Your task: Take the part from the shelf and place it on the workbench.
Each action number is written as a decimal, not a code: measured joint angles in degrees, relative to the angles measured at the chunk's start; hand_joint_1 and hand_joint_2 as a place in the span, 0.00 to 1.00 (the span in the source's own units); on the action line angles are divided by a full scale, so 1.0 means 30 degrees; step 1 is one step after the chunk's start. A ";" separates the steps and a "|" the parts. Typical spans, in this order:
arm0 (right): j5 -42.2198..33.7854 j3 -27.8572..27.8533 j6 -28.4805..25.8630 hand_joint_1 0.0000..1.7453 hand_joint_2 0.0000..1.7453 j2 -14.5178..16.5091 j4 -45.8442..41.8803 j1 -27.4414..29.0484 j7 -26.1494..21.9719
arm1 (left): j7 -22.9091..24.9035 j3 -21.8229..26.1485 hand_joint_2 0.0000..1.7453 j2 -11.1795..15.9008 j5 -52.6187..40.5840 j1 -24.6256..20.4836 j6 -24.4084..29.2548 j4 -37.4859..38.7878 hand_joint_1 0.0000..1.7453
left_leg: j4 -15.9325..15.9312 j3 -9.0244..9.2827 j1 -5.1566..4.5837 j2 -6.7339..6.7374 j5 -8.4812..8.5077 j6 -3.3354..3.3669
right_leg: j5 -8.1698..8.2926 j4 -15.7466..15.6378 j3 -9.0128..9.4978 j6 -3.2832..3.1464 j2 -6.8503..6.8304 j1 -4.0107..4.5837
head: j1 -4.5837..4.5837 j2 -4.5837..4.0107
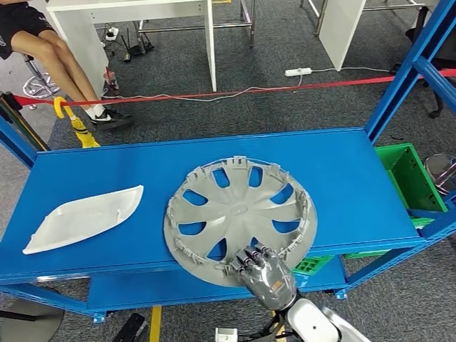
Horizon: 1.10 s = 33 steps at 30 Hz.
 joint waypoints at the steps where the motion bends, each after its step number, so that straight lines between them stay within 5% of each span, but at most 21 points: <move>1: 0.0145 -0.0024 -0.0065 1.00 1.00 -0.0002 -0.0186 0.0101 0.0038 | 0.0000 0.0013 0.00 0.0000 -0.0002 0.0010 0.0004 0.0000 0.00 | 0.0000 -0.0001 0.0000 0.0000 0.0000 0.0000 | 0.0000 0.0000 -0.0001 0.0000 0.0000 0.0000 | 0.0000 0.0000; 10: 0.0339 -0.0128 -0.0150 1.00 1.00 -0.0004 -0.0806 0.0370 0.0115 | -0.0009 0.0091 0.00 -0.0007 -0.0009 0.0043 0.0004 0.0000 0.00 | 0.0000 -0.0001 0.0000 0.0000 0.0000 0.0000 | 0.0000 0.0000 0.0000 0.0000 0.0000 0.0000 | 0.0003 0.0000; 14: 0.0416 -0.0117 -0.0943 1.00 1.00 -0.0206 -0.1075 0.0265 0.0541 | -0.0208 0.0111 1.00 -0.0007 -0.0022 0.0051 0.0000 0.0000 0.00 | 0.0000 -0.0004 -0.0003 0.0000 0.0001 0.0000 | 0.0001 0.0000 0.0000 0.0000 -0.0001 -0.0001 | 0.0003 0.0000; 22: 0.0479 -0.0705 -0.2253 1.00 1.00 -0.1075 -0.2658 0.0086 0.0087 | -0.0612 0.0373 1.00 0.0004 -0.0013 0.0088 0.0102 0.0000 0.00 | 0.0001 -0.0005 -0.0005 0.0000 0.0000 0.0001 | 0.0001 0.0000 -0.0003 0.0000 -0.0002 -0.0004 | 0.0003 0.0000; 33: 0.0503 -0.4443 -0.2295 1.00 1.00 -0.0126 -0.5650 0.2562 -0.4775 | -0.0634 0.0490 1.00 0.0000 -0.0179 0.0160 0.0710 0.0000 0.00 | 0.0000 -0.0014 -0.0002 -0.0004 -0.0008 0.0003 | -0.0004 0.0000 -0.0013 -0.0001 -0.0009 0.0000 | 0.0003 0.0000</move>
